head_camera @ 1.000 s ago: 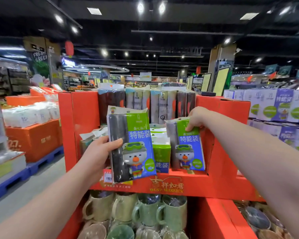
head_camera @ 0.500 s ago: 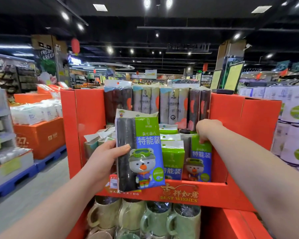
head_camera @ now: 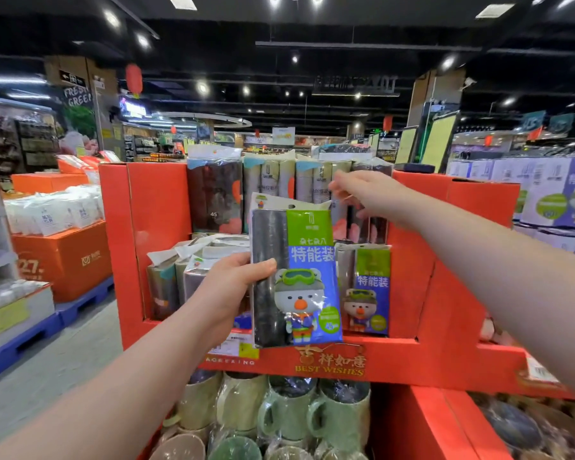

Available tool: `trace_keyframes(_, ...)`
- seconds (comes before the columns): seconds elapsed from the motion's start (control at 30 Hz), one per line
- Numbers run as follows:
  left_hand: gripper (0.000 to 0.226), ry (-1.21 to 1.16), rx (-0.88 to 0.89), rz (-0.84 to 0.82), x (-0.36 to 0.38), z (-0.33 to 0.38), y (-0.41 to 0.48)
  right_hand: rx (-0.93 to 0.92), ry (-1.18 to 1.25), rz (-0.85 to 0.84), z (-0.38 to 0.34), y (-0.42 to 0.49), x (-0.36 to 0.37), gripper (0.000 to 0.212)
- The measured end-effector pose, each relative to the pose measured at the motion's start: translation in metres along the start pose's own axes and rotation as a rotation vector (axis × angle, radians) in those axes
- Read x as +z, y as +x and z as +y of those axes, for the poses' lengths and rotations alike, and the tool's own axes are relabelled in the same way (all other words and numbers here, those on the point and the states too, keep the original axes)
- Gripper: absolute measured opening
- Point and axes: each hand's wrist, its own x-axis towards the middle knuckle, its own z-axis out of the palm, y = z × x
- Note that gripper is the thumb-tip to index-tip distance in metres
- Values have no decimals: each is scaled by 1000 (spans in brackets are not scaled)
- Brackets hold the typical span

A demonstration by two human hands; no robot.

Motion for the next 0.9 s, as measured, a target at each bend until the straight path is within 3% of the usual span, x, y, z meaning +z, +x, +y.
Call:
trace_keyframes(0.13,13,71,41,-113,39,6,8,-136,-413,-319,-33,-26,-22,54)
trace_keyframes(0.27,26,242,271,-145,66,8,18,-34,-664,-393,-32,-22,-44,44)
trace_keyframes(0.33,56,636,422,-13,63,9,28,-2,-701,-362,-29,-20,-53,45)
trace_keyframes(0.4,77,1209,478,80,49,7,39,10,-778,-353,-25,-16,-55,52)
trace_keyframes(0.43,85,1441,429,45,41,4,44,22,-810,-362,-22,-13,-54,53)
trace_keyframes(0.5,90,1678,281,-103,26,-6,53,55,-866,-381,-13,-7,-49,52)
trace_keyframes(0.57,84,1704,257,-162,17,-15,60,76,-912,-363,-4,-2,-42,54)
trace_keyframes(0.9,76,1693,299,-140,15,-18,68,132,-971,-327,69,14,15,57)
